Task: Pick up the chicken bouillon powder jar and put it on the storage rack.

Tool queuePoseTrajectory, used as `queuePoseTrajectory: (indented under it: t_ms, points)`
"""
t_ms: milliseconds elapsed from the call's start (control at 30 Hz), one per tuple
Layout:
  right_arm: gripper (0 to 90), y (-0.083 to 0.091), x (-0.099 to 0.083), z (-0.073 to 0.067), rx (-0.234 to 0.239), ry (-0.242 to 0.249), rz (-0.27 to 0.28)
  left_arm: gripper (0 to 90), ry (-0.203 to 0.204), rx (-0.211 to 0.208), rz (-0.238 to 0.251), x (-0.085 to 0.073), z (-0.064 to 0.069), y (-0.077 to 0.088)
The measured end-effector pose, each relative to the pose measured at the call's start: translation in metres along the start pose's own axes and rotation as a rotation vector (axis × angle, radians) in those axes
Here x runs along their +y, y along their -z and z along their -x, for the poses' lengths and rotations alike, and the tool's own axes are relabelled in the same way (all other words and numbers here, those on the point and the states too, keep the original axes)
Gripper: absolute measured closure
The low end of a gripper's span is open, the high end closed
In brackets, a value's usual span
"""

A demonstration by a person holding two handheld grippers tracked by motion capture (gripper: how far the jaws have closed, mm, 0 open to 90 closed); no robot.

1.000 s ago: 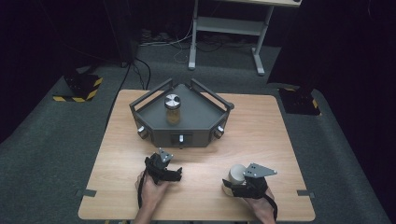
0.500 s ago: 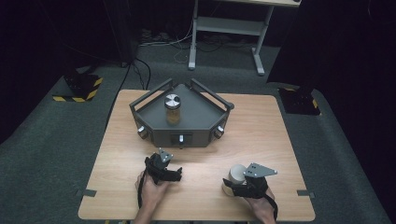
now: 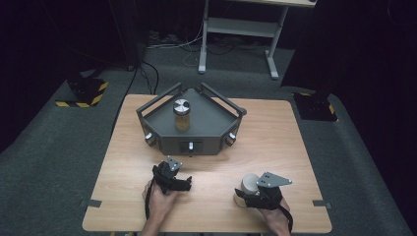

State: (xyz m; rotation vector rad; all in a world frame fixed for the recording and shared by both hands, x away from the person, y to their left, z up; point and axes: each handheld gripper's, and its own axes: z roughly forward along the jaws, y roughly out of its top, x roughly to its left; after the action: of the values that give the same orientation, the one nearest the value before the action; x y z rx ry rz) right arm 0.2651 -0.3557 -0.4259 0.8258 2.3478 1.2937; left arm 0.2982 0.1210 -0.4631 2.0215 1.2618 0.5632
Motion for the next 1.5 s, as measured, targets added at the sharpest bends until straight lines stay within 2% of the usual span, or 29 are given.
queuePoseTrajectory:
  t_ms: [500, 833, 1200, 1367, 1433, 1500]
  points:
    - [34.2, 0.003, 0.004, 0.001, 0.011, 0.006, 0.010, 1.0, 0.002, -0.001, 0.001, 0.000, 0.000, 0.000]
    - [34.3, 0.007, 0.019, 0.001, 0.016, 0.030, 0.014, 1.1, 0.001, 0.000, 0.001, 0.000, 0.000, 0.000]
    - [34.4, 0.009, 0.047, 0.011, 0.028, 0.042, 0.010, 1.2, 0.001, 0.000, 0.001, 0.000, 0.000, 0.000]
    - [34.4, 0.007, 0.059, 0.016, 0.035, 0.022, 0.012, 1.2, 0.002, 0.000, 0.002, 0.000, 0.000, 0.000]
    - [34.4, 0.005, 0.066, 0.021, 0.051, -0.002, 0.019, 1.2, 0.001, 0.000, 0.001, 0.000, 0.000, 0.000]
    - [34.4, 0.003, 0.073, 0.022, 0.051, 0.003, 0.018, 1.2, 0.001, 0.000, 0.001, 0.000, 0.000, 0.000]
